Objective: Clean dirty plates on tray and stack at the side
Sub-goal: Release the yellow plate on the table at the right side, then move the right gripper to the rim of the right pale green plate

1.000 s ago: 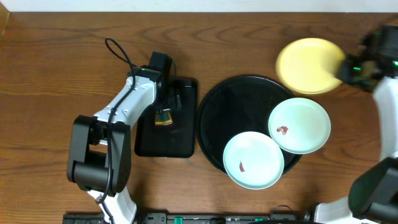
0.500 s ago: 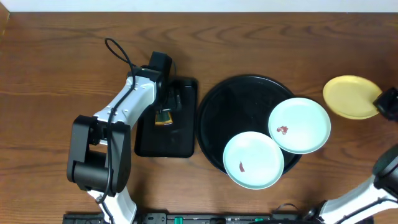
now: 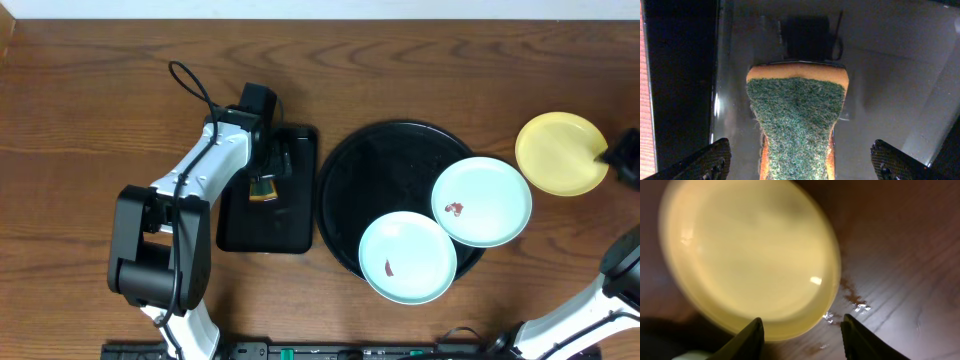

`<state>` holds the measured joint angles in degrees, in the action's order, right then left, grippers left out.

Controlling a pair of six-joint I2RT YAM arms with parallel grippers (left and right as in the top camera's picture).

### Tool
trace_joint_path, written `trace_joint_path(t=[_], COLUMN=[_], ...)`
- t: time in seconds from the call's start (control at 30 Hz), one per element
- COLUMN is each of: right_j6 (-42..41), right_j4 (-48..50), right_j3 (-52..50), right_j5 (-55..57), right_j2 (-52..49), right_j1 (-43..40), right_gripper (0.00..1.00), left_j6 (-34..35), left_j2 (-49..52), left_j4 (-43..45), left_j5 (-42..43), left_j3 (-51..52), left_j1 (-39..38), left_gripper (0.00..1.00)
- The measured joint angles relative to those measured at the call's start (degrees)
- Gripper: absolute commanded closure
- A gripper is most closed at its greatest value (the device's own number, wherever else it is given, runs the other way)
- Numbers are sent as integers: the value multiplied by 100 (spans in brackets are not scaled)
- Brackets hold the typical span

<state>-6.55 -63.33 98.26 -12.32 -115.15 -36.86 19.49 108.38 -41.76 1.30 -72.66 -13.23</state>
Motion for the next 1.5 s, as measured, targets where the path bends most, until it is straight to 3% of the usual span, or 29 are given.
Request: trace_joint_path(t=[0.13,0.33,0.53,0.73,1.0,1.1,1.23,1.5], right_j6=[221,474,616,579,87,24,-72,-282], right_j4=[-815,-1554,-2100,-2288,-1878,-1886,-2192,-2208], right_j3=[743,1119,1043,273,-1237,-1762,-2166,-2708], right_j5=[-190,-367,-323,-4,444,444,433,516], right_j2=[234,861,968,968,968,968,966,1331], right_j1=[479,1915,3429,4597,4935,5062,5217,5243], right_gripper=[50,49,51,52,56,66,69,66], left_j6=[0,0,0,0,0,0,0,0], left_j2=[0,0,0,0,0,0,0,0], left_j4=[0,2,2,2,2,2,0,2], left_j5=[-2,-2,-2,-4,-2,-2,0,-2], left_j3=[0,0,0,0,0,0,0,0], left_j1=[0,0,0,0,0,0,0,0], left_gripper=[10,10,10,10,10,10,10,10])
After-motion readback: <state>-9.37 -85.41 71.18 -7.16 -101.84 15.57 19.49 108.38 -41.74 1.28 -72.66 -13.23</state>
